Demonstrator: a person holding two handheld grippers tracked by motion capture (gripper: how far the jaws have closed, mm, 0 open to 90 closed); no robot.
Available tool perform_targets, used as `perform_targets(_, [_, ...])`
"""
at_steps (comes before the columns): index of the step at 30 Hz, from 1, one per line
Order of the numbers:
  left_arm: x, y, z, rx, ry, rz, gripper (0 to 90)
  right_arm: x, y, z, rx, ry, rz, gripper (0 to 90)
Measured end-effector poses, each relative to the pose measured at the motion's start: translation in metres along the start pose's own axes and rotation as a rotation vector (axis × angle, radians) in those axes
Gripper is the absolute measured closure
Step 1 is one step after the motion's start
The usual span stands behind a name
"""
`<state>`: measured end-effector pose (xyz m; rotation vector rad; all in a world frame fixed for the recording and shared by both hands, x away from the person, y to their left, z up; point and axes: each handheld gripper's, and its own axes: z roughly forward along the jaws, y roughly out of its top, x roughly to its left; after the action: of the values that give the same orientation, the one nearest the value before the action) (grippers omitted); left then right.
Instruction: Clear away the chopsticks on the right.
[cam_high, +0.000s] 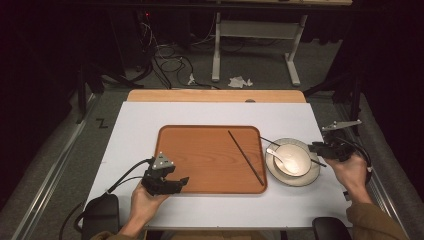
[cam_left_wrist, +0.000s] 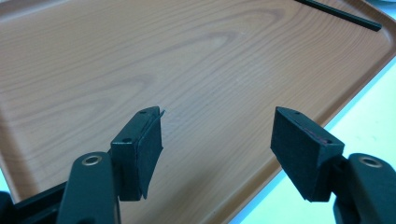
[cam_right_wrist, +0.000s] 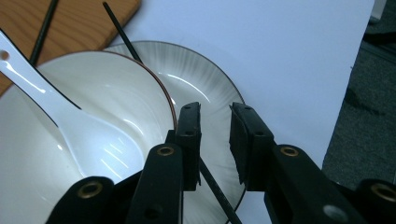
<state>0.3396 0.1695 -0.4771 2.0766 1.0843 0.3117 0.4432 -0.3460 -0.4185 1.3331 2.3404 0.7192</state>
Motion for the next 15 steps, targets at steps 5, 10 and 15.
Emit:
perform_targets(5, [0.000, 0.000, 0.000, -0.002, 0.000, -0.001, 33.7, -0.002, -0.008, 0.005, 0.043, -0.002, -0.004, 74.2])
perform_targets(10, [0.000, 0.000, 0.000, -0.001, 0.001, 0.001, 33.7, -0.003, -0.015, 0.011, 0.083, 0.003, -0.006, 73.9])
perform_targets(15, [0.000, 0.000, 0.000, -0.001, 0.000, 0.001, 33.7, -0.002, -0.016, 0.015, 0.112, 0.007, -0.013, 73.3])
